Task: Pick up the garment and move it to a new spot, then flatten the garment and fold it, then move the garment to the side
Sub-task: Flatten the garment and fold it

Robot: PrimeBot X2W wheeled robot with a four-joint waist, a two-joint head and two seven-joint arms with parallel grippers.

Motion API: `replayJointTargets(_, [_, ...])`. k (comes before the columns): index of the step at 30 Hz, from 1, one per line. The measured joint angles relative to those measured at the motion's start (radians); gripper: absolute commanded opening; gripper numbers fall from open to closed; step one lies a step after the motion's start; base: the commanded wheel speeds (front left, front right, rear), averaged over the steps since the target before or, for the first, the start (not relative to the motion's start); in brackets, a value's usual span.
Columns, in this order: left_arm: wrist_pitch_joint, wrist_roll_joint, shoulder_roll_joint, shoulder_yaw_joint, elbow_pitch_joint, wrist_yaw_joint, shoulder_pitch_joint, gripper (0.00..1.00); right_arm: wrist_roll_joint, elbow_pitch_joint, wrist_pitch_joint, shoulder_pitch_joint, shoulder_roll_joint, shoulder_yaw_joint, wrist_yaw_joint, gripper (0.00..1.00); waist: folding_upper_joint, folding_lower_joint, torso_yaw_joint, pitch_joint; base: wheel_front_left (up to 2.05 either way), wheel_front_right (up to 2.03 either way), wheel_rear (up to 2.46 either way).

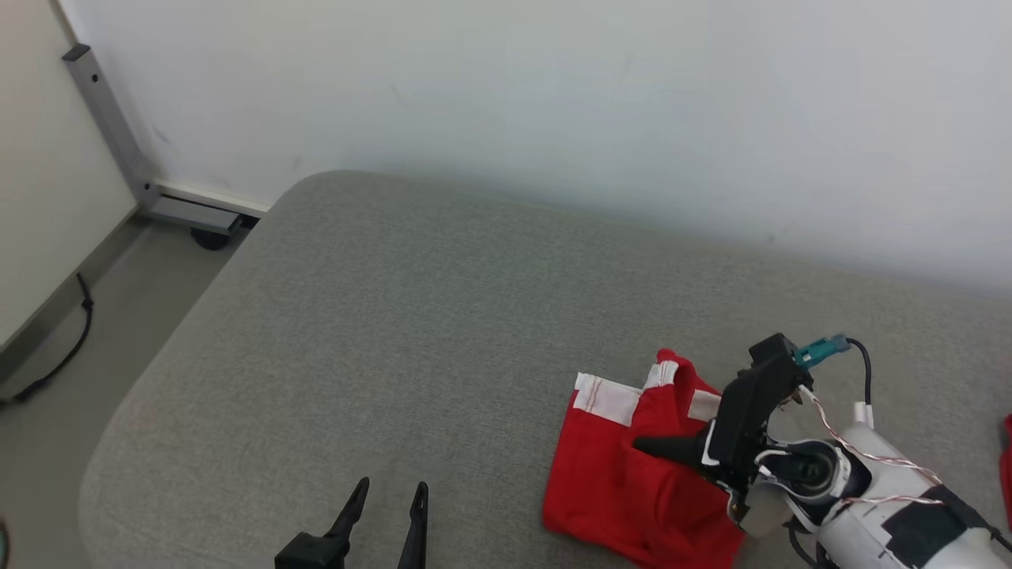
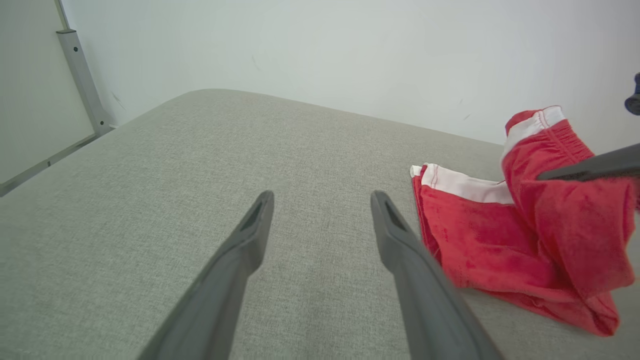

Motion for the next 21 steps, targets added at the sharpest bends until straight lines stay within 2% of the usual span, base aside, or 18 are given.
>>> replayJointTargets(5, [-0.006,-0.006,-0.001,-0.005,0.003,0.000,0.000,1.00,-0.042,0.060,-0.016,-0.056,0.037,0.025,-0.001,0.00,0.0000,0.0000,0.031,0.012,0.00,0.00,0.00])
replayJointTargets(10, [-0.007,-0.013,-0.003,-0.005,0.009,0.001,0.000,1.00,-0.057,0.115,-0.016,-0.065,0.040,0.039,-0.001,0.00,0.0000,0.0000,0.043,0.024,0.00,0.00,0.00])
replayJointTargets(11, [-0.007,-0.013,-0.003,-0.004,0.011,0.001,0.000,1.00,-0.060,0.125,-0.018,-0.065,0.042,0.040,-0.001,0.45,0.0000,0.0000,0.044,0.025,0.00,0.00,0.00])
replayJointTargets(12, [-0.009,-0.015,-0.003,-0.004,0.013,0.001,0.000,1.00,-0.060,0.131,-0.021,-0.065,0.044,0.039,-0.001,1.00,0.0000,0.0000,0.045,0.025,0.00,0.00,0.00])
replayJointTargets(21, [-0.016,-0.033,-0.004,0.004,0.045,0.002,0.001,1.00,-0.046,0.155,-0.030,-0.085,0.055,0.011,-0.001,1.00,0.0000,-0.0002,0.036,-0.014,0.00,0.00,0.00])
